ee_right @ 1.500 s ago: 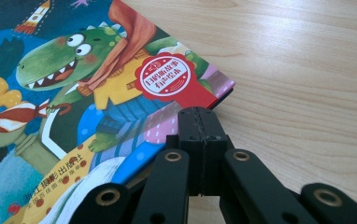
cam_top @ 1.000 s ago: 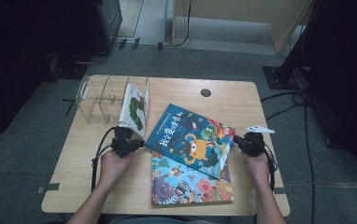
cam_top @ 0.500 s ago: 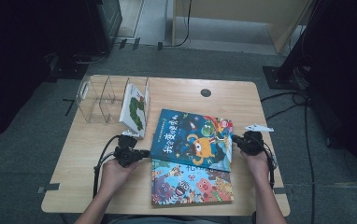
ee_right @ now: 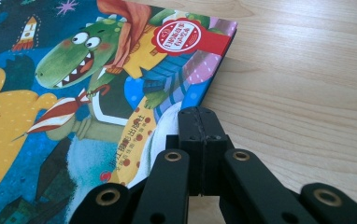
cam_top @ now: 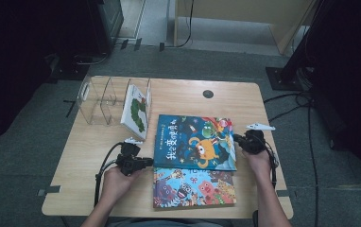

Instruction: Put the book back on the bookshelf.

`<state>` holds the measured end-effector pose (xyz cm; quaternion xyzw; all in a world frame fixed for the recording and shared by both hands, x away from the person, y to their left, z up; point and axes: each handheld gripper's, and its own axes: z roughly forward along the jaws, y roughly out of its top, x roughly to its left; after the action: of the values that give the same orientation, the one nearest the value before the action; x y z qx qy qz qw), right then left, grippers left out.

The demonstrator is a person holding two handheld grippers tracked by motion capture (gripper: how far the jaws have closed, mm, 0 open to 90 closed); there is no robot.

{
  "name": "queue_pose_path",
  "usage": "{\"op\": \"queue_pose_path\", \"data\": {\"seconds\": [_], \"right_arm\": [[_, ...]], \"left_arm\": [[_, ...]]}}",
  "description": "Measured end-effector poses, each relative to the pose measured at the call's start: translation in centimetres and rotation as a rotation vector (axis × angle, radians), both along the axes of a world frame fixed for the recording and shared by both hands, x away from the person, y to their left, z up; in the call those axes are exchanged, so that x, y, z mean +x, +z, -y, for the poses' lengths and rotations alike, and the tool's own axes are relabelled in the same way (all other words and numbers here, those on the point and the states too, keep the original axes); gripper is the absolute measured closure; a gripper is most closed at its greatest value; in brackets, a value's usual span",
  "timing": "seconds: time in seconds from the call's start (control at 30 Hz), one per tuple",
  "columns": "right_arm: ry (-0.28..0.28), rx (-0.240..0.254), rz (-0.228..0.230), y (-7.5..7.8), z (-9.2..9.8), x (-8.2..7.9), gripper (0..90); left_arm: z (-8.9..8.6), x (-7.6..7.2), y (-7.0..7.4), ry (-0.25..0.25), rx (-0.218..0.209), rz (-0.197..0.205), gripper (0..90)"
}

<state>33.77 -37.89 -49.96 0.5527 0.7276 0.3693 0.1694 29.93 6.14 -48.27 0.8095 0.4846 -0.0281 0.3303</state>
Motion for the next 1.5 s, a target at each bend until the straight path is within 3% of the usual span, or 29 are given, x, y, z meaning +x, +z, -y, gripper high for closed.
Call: {"op": "queue_pose_path", "data": {"seconds": [0.1,0.4,0.5,0.67,0.97,1.2,1.5], "right_arm": [[0.007,0.000,0.002,0.0,-0.1,0.1,90.0],[0.013,0.005,-0.002,-0.1,0.0,0.1,90.0],[0.017,0.002,0.000,-0.1,-0.1,-0.1,90.0],[0.022,-0.004,0.005,0.1,-0.2,-0.6,90.0],[0.021,-0.006,0.003,-0.1,-0.2,-1.0,90.0],[0.021,-0.008,-0.006,-0.2,-0.2,-1.1,90.0],[0.040,-0.004,-0.003,-0.2,-0.8,-1.0,90.0]], "left_arm": [[-0.3,0.2,0.2,0.017,0.018,0.017,77.8],[-0.5,2.0,0.6,0.051,-0.010,0.028,57.2],[-0.2,2.8,0.4,0.047,-0.022,0.001,50.3],[0.3,4.1,0.2,0.048,-0.020,-0.029,47.3],[1.3,5.2,-0.2,0.058,-0.028,-0.001,37.6],[1.7,5.9,-0.6,0.048,-0.052,-0.043,33.1],[2.2,6.2,-1.1,0.030,-0.074,-0.084,34.1]]}}
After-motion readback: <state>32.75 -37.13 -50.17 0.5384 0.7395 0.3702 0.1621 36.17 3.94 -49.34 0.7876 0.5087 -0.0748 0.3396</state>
